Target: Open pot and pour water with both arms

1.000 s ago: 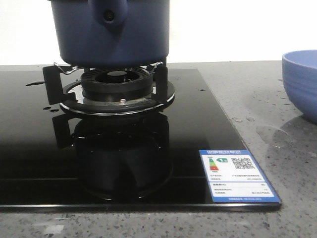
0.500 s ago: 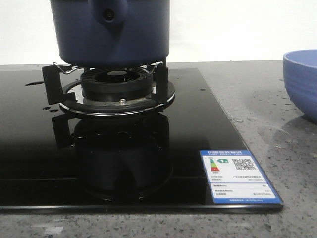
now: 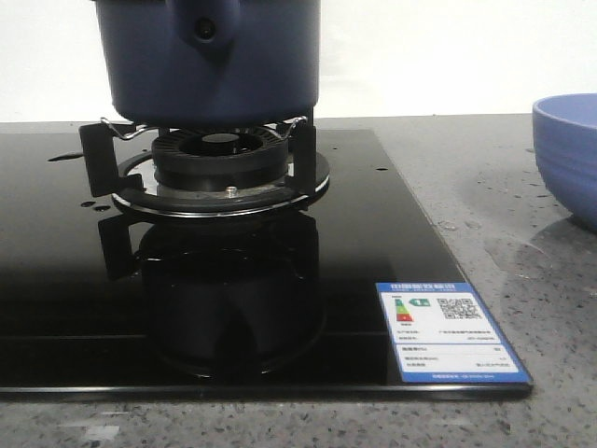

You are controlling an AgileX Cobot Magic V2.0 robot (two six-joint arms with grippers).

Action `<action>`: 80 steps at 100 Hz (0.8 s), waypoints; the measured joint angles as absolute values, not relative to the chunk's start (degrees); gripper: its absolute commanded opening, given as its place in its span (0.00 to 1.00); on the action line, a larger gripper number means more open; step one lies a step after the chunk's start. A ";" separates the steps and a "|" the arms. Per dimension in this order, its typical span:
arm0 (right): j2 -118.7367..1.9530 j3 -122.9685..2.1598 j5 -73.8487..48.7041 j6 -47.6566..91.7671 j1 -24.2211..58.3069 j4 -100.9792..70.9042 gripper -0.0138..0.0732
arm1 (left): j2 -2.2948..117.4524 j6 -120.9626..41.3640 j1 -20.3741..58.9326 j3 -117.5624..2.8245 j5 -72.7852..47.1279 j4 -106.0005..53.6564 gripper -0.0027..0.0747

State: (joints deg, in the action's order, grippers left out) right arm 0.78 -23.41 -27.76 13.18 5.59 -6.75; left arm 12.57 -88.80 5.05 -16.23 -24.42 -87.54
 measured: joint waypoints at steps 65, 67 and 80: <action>0.78 -23.41 -27.59 13.18 5.59 -6.75 0.09 | 9.24 -12.44 5.05 -0.44 6.09 -6.84 0.01; 0.78 -23.41 -27.59 13.18 5.59 -6.75 0.09 | 8.63 -11.67 5.05 0.24 6.64 -6.57 0.01; 0.78 -23.41 -27.50 13.18 5.59 -6.75 0.09 | 4.26 -8.42 5.05 0.26 2.33 -4.18 0.01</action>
